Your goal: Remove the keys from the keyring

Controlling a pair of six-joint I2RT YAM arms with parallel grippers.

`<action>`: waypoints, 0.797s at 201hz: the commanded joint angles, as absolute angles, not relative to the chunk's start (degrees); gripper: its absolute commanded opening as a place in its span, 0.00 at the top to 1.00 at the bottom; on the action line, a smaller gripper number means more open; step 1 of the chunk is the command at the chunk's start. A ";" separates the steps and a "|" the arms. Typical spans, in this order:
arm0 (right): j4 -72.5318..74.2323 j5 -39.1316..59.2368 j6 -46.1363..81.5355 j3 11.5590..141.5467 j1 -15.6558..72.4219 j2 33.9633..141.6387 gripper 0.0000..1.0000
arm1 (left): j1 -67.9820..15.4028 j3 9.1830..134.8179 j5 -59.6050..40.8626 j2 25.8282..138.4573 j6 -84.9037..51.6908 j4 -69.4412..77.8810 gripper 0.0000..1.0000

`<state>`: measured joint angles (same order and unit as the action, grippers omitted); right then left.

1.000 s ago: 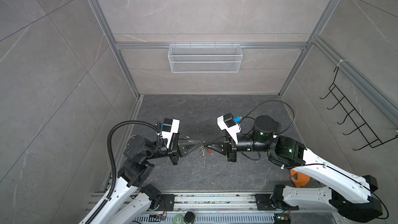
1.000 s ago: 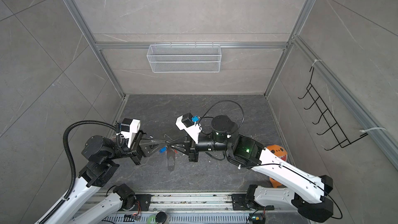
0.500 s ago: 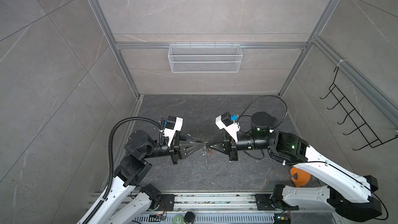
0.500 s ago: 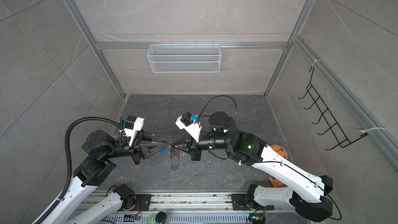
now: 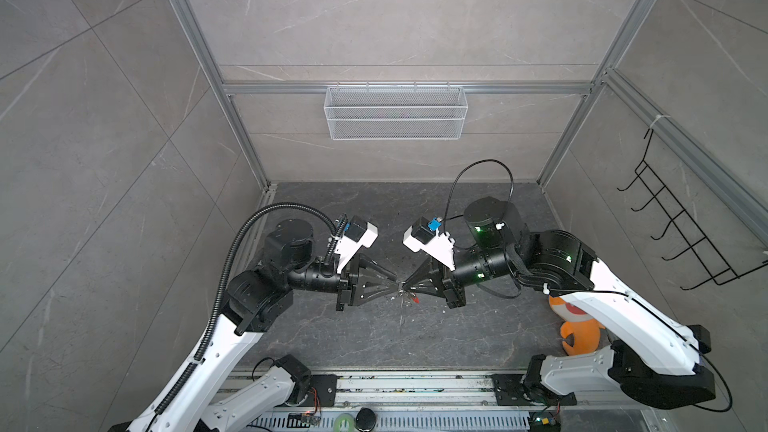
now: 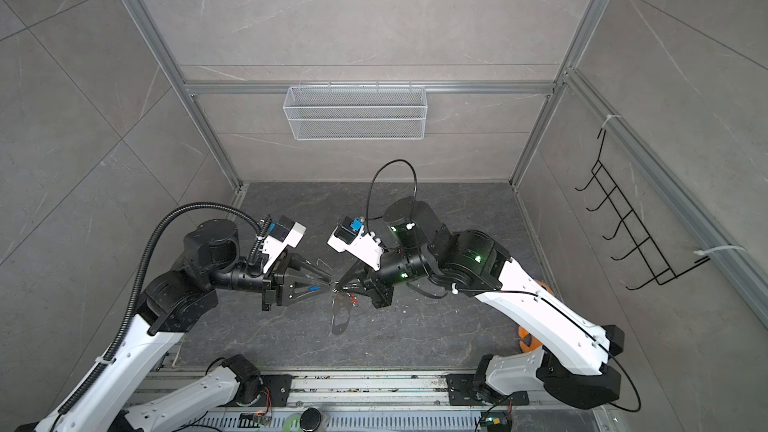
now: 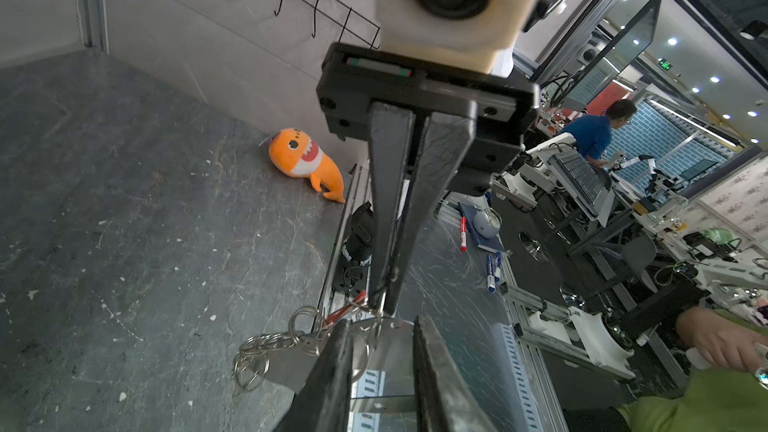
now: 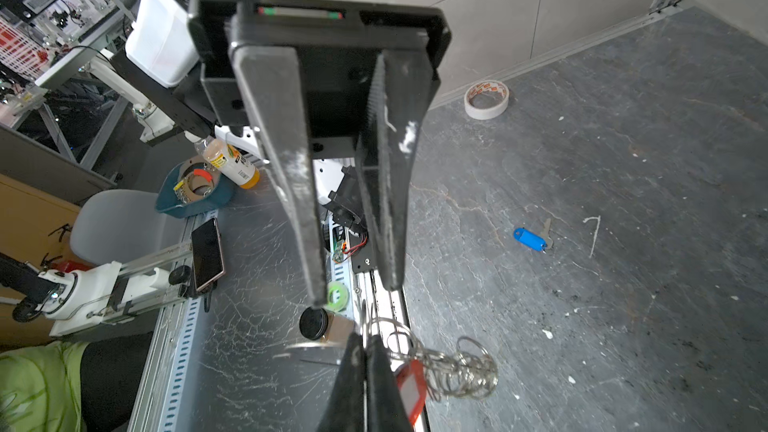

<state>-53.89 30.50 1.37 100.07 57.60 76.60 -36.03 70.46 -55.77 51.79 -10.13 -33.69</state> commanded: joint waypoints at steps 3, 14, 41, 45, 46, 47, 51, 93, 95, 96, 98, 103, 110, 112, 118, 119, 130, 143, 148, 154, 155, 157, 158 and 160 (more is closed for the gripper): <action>-57.08 32.23 -0.29 102.64 57.31 77.41 1.00 | -36.28 72.62 -58.94 52.01 -7.28 -36.57 0.72; -57.26 32.32 -0.32 102.90 57.34 77.60 1.00 | -36.29 72.62 -59.48 52.03 -7.37 -36.18 0.72; -57.48 32.72 -0.48 103.60 57.33 78.29 1.00 | -36.23 72.12 -60.81 52.20 -8.28 -34.24 0.76; -57.48 32.70 -0.50 103.72 57.31 78.31 1.00 | -36.23 72.12 -61.02 52.28 -8.41 -34.06 0.77; -57.48 32.70 -0.51 103.71 57.31 78.31 1.00 | -36.26 72.09 -61.05 52.33 -8.42 -33.99 0.77; -57.48 32.74 -0.52 103.71 57.31 78.35 1.00 | -36.28 72.08 -61.02 52.31 -8.47 -34.00 0.77; -57.52 32.74 -0.49 103.85 57.35 78.40 1.00 | -36.25 71.99 -61.19 52.36 -8.59 -33.79 0.78; -56.53 31.56 -0.35 104.12 57.30 78.31 1.00 | -36.25 71.47 -62.11 52.65 -9.75 -32.87 0.79; -56.54 31.62 -0.31 104.08 57.30 78.31 1.00 | -36.29 71.46 -62.13 52.71 -9.80 -32.92 0.79; -56.48 31.59 -0.29 104.07 57.30 78.31 1.00 | -36.25 71.46 -62.09 52.72 -9.82 -32.89 0.79; -56.44 31.58 -0.25 104.09 57.30 78.29 1.00 | -36.29 71.46 -62.13 52.73 -9.84 -32.88 0.79; -56.31 31.60 -0.26 104.19 57.30 78.35 1.00 | -36.29 71.46 -62.09 52.76 -9.91 -32.92 0.79; -56.09 31.68 -0.11 104.15 57.30 78.40 1.00 | -36.29 71.39 -62.04 52.76 -9.93 -32.87 0.79; -56.01 31.69 -0.05 104.15 57.30 78.40 1.00 | -36.30 71.35 -62.05 52.81 -9.93 -32.89 0.79; -55.79 31.85 0.07 104.11 57.30 78.48 1.00 | -36.29 71.30 -61.98 52.74 -10.00 -32.79 0.79; -55.76 31.88 0.03 104.13 57.30 78.48 1.00 | -36.29 71.29 -61.93 52.78 -10.01 -32.74 0.79; -55.16 32.41 0.45 103.97 57.30 78.57 1.00 | -36.27 71.10 -61.86 52.79 -10.36 -32.11 0.79; -54.39 32.68 0.79 103.78 57.30 78.58 1.00 | -36.29 70.65 -61.83 52.73 -10.86 -31.13 0.84; -54.10 32.65 1.05 103.77 57.30 78.57 1.00 | -36.28 70.51 -61.76 52.74 -11.02 -30.81 0.87; -53.79 32.69 1.19 103.70 57.30 78.57 1.00 | -36.27 70.31 -61.70 52.79 -11.15 -30.60 0.90; -53.79 32.69 1.17 103.66 57.35 78.57 1.00 | -36.28 70.27 -61.70 52.76 -11.20 -30.50 0.91; -53.63 32.76 1.26 103.61 57.32 78.57 1.00 | -36.29 70.24 -61.68 52.74 -11.30 -30.39 0.92; -53.58 32.73 1.24 103.62 57.31 78.57 1.00 | -36.25 70.23 -61.69 52.74 -11.36 -30.36 0.92; -53.50 32.84 1.34 103.58 57.31 78.57 1.00 | -36.29 70.12 -61.63 52.74 -11.41 -30.20 0.94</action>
<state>-56.53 32.01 0.40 102.39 57.60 78.32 -36.01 70.35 -60.01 52.93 -10.04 -33.80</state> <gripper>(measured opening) 0.049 0.114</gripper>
